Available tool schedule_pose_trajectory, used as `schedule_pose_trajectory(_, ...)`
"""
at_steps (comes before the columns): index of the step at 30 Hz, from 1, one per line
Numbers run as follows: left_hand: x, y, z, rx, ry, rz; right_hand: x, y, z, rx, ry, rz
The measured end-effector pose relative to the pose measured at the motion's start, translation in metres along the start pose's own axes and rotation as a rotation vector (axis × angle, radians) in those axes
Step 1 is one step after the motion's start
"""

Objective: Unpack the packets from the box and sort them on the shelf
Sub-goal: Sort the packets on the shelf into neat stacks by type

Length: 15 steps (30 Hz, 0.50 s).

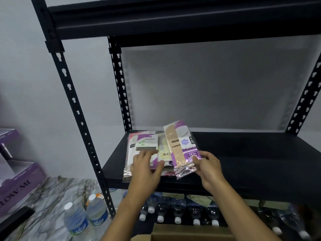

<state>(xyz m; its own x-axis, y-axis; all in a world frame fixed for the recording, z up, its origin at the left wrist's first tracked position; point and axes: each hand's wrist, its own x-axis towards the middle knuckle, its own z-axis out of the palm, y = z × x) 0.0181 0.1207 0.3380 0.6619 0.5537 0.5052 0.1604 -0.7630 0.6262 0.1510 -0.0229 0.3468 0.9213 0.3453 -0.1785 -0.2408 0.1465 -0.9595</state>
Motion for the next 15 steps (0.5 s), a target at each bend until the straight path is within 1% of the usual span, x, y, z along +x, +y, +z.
schedule_pose_trajectory(3, -0.004, 0.027, 0.011, -0.176, -0.059, -0.022, -0.014, -0.005, -0.013, 0.062, -0.025, -0.024)
schedule_pose_trajectory(6, 0.002, 0.041, 0.016, -0.207, -0.085, 0.003, -0.027, -0.012, -0.033, 0.077, -0.056, -0.052)
schedule_pose_trajectory(8, 0.009, 0.046, 0.017, -0.250, -0.067, -0.022, -0.034, -0.017, -0.049, 0.073, -0.074, -0.071)
schedule_pose_trajectory(10, 0.017, 0.053, 0.016, -0.346, -0.046, -0.145, -0.041, -0.021, -0.064, 0.085, -0.092, -0.082)
schedule_pose_trajectory(11, 0.020, 0.057, 0.015, -0.444, -0.060, -0.251, -0.044, -0.022, -0.069, 0.094, -0.105, -0.085)
schedule_pose_trajectory(13, 0.024, 0.067, 0.016, -0.696, -0.147, -0.475, -0.050, -0.022, -0.077, 0.120, -0.136, -0.086)
schedule_pose_trajectory(14, 0.024, 0.069, 0.019, -0.778, -0.195, -0.542, -0.053, -0.021, -0.079, 0.131, -0.150, -0.085)
schedule_pose_trajectory(15, 0.023, 0.072, 0.022, -0.828, -0.235, -0.572, -0.055, -0.020, -0.081, 0.138, -0.165, -0.084)
